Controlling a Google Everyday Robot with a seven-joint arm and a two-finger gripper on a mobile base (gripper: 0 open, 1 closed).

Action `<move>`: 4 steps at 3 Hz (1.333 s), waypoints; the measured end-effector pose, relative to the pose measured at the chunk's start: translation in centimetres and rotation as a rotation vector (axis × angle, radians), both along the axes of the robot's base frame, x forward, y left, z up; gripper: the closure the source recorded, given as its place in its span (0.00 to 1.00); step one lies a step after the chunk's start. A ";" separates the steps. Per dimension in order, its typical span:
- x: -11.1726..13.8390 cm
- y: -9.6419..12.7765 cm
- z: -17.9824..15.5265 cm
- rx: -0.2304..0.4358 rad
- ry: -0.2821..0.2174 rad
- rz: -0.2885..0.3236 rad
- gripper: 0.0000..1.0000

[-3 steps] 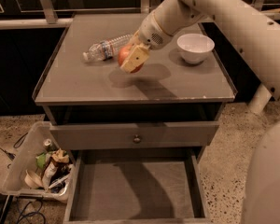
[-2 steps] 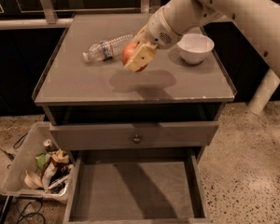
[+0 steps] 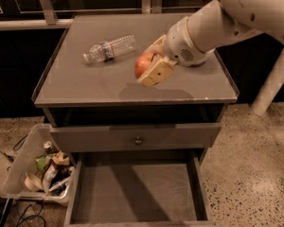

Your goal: Place apple into middle drawer

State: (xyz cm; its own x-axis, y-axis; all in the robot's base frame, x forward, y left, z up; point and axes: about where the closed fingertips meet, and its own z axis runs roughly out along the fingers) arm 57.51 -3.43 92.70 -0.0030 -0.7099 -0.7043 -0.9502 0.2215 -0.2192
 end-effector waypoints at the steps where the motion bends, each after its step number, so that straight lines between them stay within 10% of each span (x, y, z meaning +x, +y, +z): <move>1: -3.3 -2.2 -1.3 0.013 -0.005 -0.021 1.00; 4: -9.0 -4.3 -6.9 0.090 0.054 -0.067 1.00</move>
Offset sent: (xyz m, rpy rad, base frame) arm -0.1020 -0.0623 -0.0610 0.0828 0.0227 -0.0762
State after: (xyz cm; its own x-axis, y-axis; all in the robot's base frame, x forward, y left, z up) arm 48.51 -7.71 85.79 -0.0881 -0.6408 -0.7626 -0.9424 0.3016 -0.1446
